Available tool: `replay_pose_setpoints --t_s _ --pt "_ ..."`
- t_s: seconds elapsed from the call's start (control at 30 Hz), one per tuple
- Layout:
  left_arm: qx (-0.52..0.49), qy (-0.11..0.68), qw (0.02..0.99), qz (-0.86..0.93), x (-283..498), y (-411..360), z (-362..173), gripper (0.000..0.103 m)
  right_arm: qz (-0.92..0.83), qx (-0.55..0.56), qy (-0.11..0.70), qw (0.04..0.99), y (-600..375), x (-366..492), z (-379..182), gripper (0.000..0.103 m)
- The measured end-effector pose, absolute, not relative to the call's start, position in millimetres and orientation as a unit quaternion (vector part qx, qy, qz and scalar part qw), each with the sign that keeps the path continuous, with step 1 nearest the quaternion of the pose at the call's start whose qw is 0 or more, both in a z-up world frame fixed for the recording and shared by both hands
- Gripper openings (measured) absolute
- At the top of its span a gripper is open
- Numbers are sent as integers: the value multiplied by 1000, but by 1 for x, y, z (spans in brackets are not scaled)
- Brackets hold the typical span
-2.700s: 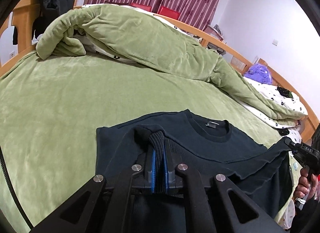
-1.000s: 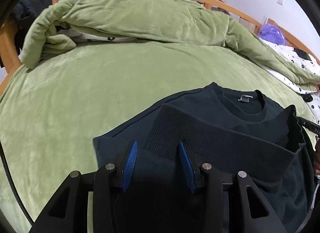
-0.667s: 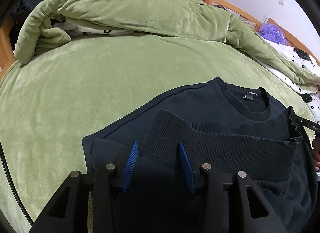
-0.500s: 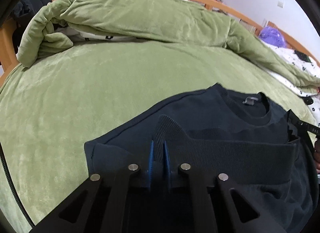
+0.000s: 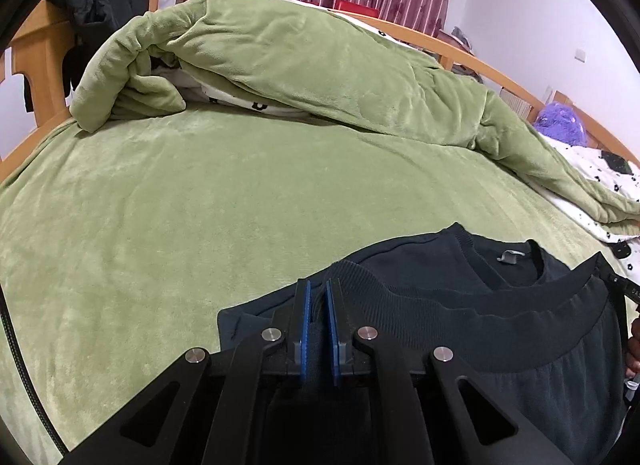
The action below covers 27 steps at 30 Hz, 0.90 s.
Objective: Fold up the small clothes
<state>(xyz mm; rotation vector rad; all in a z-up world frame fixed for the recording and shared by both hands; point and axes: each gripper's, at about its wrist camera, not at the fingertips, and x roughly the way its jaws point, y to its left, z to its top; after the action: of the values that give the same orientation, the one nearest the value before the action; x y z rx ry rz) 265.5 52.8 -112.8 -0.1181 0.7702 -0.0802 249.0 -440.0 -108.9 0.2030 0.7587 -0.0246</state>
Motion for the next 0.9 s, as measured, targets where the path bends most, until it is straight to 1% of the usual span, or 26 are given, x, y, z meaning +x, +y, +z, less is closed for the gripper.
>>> replay_pose_setpoints --t_s 0.03,0.07,0.13,0.2,0.37,0.4,0.43,0.5,0.57,0.7,0.77,0.83,0.9 --pt "-54 376 924 -37 266 53 -114 6 -17 103 371 923 -441 251 -114 17" --pt "-42 374 926 -14 268 54 -116 2 -22 102 377 920 -441 254 -121 17" --pt "-42 378 925 1 273 61 -120 2 -44 87 394 914 -441 261 -138 17" --pt "-76 385 919 -34 274 68 -122 2 -43 96 414 904 -444 267 -150 17" --pt "-53 389 919 -30 274 60 -124 2 -49 69 427 900 -438 271 -150 22" --pt "-53 390 919 -30 273 59 -124 2 -49 67 428 900 -437 270 -148 26" --pt "-53 392 918 -30 272 59 -124 2 -50 68 429 900 -439 270 -148 28" --pt "-57 399 915 -34 269 59 -122 2 -50 72 427 900 -438 263 -143 38" --pt "-54 401 914 -32 263 58 -119 2 -50 71 423 902 -435 254 -137 44" --pt "-47 410 910 -37 247 54 -114 3 -49 50 421 904 -420 227 -122 48" --pt "-48 414 908 -41 236 53 -111 6 -47 47 417 906 -414 211 -116 49" --pt "-47 415 908 -44 222 51 -106 12 -28 53 421 905 -406 194 -109 49" --pt "-47 411 909 -46 209 50 -101 26 -20 51 424 904 -397 179 -103 49"
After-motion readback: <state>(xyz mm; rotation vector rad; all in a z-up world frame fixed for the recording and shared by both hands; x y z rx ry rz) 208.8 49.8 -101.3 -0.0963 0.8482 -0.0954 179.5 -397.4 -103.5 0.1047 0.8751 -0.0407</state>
